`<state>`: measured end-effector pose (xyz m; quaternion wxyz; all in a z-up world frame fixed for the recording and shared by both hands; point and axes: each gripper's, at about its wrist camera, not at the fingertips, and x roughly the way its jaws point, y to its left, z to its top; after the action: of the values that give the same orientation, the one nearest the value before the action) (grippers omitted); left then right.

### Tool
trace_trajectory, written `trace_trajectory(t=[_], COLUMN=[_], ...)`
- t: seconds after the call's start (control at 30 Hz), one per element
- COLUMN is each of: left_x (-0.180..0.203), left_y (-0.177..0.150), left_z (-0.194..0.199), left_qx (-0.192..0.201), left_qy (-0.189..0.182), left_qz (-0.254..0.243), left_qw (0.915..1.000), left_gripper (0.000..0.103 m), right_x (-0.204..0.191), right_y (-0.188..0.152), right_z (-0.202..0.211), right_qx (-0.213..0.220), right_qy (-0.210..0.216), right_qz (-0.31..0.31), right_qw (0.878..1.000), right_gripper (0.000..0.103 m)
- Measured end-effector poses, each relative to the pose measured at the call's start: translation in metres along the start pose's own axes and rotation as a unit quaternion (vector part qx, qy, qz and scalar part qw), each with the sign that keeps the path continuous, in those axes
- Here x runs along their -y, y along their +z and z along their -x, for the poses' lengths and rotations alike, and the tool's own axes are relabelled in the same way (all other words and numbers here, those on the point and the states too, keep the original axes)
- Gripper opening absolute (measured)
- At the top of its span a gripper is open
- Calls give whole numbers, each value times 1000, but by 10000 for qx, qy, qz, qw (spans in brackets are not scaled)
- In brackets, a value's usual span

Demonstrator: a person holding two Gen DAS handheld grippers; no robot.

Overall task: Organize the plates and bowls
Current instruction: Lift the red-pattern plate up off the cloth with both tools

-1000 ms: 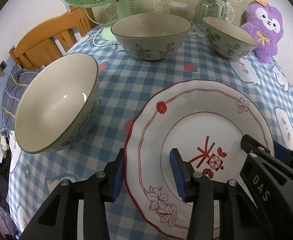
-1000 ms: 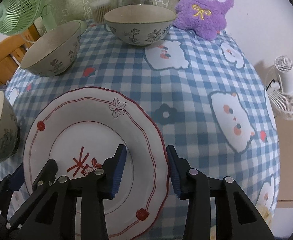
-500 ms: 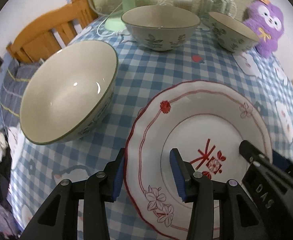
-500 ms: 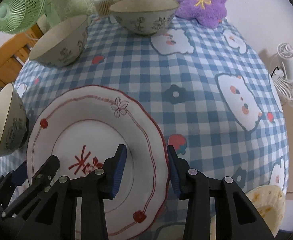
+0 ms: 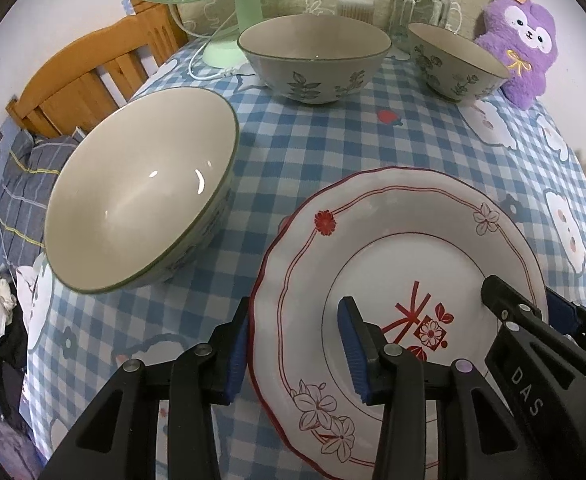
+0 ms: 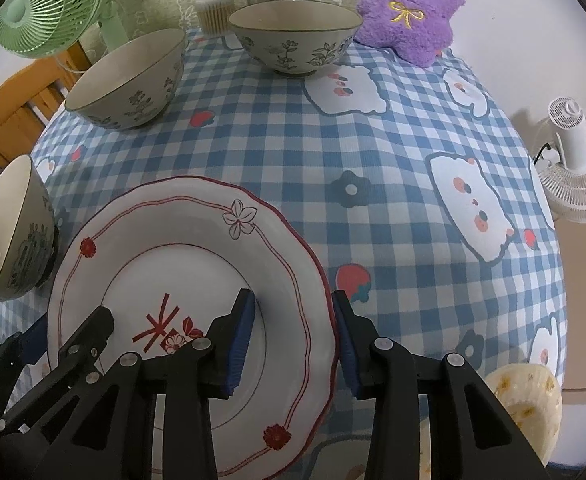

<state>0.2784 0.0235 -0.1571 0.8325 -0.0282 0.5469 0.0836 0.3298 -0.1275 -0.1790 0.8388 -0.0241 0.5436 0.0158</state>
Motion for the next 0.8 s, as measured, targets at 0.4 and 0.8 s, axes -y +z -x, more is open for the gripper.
trace_trajectory(t=[0.4, 0.8], left_x=[-14, -23], left_y=[-8, -3], left_z=[27, 63], left_qx=[22, 337], left_qy=[-298, -537], left_qz=[10, -283], left_qw=[9996, 9976], left_gripper=[40, 40], right_x=[-9, -14], right_y=[0, -11], right_z=[34, 75], right_qx=[276, 566], right_qy=[-121, -355], right_qz=[-1, -284], right_qw=[9995, 9974], right_gripper=[42, 42])
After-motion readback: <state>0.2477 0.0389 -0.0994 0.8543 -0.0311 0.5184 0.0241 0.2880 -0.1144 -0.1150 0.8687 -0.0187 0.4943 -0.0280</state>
